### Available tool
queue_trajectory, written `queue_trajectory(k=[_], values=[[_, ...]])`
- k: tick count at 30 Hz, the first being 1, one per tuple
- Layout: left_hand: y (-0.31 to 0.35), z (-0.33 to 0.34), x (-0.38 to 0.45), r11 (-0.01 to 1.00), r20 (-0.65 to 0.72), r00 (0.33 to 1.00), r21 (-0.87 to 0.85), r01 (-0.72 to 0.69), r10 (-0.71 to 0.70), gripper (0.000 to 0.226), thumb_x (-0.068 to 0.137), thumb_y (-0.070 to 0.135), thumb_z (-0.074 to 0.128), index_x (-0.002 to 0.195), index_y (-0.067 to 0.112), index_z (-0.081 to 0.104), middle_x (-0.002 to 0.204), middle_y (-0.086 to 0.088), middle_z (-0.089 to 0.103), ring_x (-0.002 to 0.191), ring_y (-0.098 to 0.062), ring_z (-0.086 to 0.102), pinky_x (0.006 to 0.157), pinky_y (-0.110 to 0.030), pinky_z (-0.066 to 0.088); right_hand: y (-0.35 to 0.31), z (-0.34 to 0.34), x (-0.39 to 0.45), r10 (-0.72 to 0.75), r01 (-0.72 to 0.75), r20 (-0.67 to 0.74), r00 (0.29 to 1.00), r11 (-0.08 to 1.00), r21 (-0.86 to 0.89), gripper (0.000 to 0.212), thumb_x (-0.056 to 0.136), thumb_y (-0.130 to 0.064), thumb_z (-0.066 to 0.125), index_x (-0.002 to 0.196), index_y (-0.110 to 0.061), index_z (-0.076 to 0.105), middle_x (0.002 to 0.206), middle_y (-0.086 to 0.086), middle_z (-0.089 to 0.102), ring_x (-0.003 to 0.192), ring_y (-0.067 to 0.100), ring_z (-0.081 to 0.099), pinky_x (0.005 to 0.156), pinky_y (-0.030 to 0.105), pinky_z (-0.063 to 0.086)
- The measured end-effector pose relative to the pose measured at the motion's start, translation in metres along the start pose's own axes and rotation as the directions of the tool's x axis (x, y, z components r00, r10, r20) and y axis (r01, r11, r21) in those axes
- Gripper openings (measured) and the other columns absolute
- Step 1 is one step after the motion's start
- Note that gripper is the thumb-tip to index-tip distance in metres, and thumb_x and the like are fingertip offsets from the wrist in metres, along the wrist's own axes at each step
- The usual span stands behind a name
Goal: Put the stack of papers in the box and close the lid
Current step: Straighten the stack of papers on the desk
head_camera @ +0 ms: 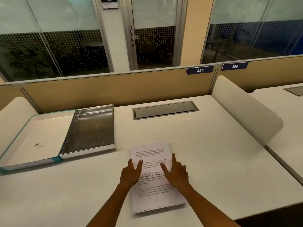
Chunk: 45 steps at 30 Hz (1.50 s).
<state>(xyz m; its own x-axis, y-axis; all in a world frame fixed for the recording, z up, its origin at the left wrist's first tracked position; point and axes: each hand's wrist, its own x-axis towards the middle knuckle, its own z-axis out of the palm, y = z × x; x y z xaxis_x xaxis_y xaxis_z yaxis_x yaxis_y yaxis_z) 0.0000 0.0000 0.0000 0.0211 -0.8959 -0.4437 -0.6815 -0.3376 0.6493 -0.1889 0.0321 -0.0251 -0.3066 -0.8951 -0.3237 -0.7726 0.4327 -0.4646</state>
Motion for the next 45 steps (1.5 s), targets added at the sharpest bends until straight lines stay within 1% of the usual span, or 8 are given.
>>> queue_trajectory(k=[6,9,11,15,27,32,37,45], values=[[0.008,-0.004,0.011,0.908,-0.062,0.968,-0.365,0.205,-0.243,0.082,0.082,0.043,0.069,0.145,0.005,0.031,0.143,-0.020,0.045,0.128,-0.038,0.048,0.100,-0.043,0.044,-0.004,-0.002,0.022,0.112,-0.122,0.077,0.991,0.982,0.143,0.085,0.087,-0.072,0.033,0.151,-0.018,0.017,0.145,0.015,0.037,0.130,0.038,0.038,0.104,0.046,0.038],[-0.006,-0.006,0.026,0.830,-0.027,0.944,-0.485,0.275,-0.329,0.092,0.063,0.056,0.075,0.133,0.003,0.044,0.126,-0.023,0.059,0.102,-0.036,0.063,0.082,-0.042,0.053,-0.002,-0.003,0.034,0.194,-0.209,0.100,0.976,0.961,0.179,0.084,0.085,-0.073,0.032,0.144,-0.013,0.031,0.138,0.017,0.043,0.125,0.037,0.045,0.101,0.045,0.041],[-0.007,-0.008,0.025,0.776,0.026,0.937,-0.553,0.304,-0.348,0.072,0.062,0.054,0.074,0.108,0.001,0.056,0.097,-0.018,0.065,0.071,-0.025,0.056,0.064,-0.032,0.044,0.001,-0.005,0.044,0.232,-0.257,0.141,0.962,0.947,0.193,0.082,0.084,-0.074,0.032,0.134,-0.010,0.042,0.129,0.016,0.050,0.117,0.034,0.052,0.097,0.042,0.046],[0.000,-0.008,0.020,0.724,0.088,0.936,-0.611,0.320,-0.340,0.032,0.079,0.036,0.071,0.076,0.010,0.052,0.083,-0.015,0.059,0.075,-0.027,0.053,0.075,-0.038,0.042,0.002,-0.009,0.058,0.253,-0.302,0.211,0.944,0.919,0.253,0.073,0.084,-0.068,0.040,0.125,-0.009,0.053,0.121,0.014,0.059,0.110,0.032,0.058,0.093,0.040,0.051],[0.007,-0.018,0.038,0.734,0.082,0.928,-0.588,0.340,-0.364,0.055,0.072,0.026,0.078,0.106,0.001,0.043,0.098,-0.017,0.058,0.100,-0.039,0.061,0.090,-0.053,0.052,-0.014,-0.021,0.067,0.331,-0.401,0.260,0.907,0.866,0.298,0.046,0.085,-0.048,0.047,0.112,-0.012,0.056,0.119,0.015,0.050,0.109,0.031,0.052,0.087,0.034,0.046],[0.007,-0.019,0.039,0.737,0.065,0.916,-0.572,0.360,-0.397,0.040,0.072,0.015,0.079,0.089,0.002,0.045,0.097,-0.023,0.061,0.091,-0.041,0.065,0.079,-0.053,0.057,-0.016,-0.022,0.070,0.328,-0.392,0.240,0.914,0.865,0.313,0.047,0.084,-0.043,0.048,0.112,-0.007,0.059,0.112,0.015,0.060,0.098,0.027,0.057,0.076,0.031,0.050],[0.008,-0.015,0.045,0.735,0.120,0.919,-0.565,0.374,-0.375,0.051,0.068,0.009,0.082,0.106,-0.003,0.050,0.094,-0.022,0.066,0.075,-0.036,0.069,0.058,-0.045,0.059,-0.020,-0.027,0.071,0.319,-0.367,0.187,0.929,0.858,0.360,0.028,0.090,-0.032,0.049,0.099,-0.007,0.056,0.072,0.000,0.053,0.063,0.014,0.052,0.051,0.023,0.037],[-0.012,0.000,0.075,0.759,0.210,0.917,-0.514,0.399,-0.340,0.058,0.057,0.014,0.085,0.108,0.003,0.058,0.101,-0.023,0.069,0.084,-0.041,0.070,0.073,-0.061,0.057,-0.023,-0.032,0.072,0.371,-0.421,0.199,0.907,0.794,0.439,0.022,0.092,-0.026,0.050,0.096,-0.005,0.047,0.070,0.003,0.046,0.077,0.023,0.052,0.072,0.031,0.044]])
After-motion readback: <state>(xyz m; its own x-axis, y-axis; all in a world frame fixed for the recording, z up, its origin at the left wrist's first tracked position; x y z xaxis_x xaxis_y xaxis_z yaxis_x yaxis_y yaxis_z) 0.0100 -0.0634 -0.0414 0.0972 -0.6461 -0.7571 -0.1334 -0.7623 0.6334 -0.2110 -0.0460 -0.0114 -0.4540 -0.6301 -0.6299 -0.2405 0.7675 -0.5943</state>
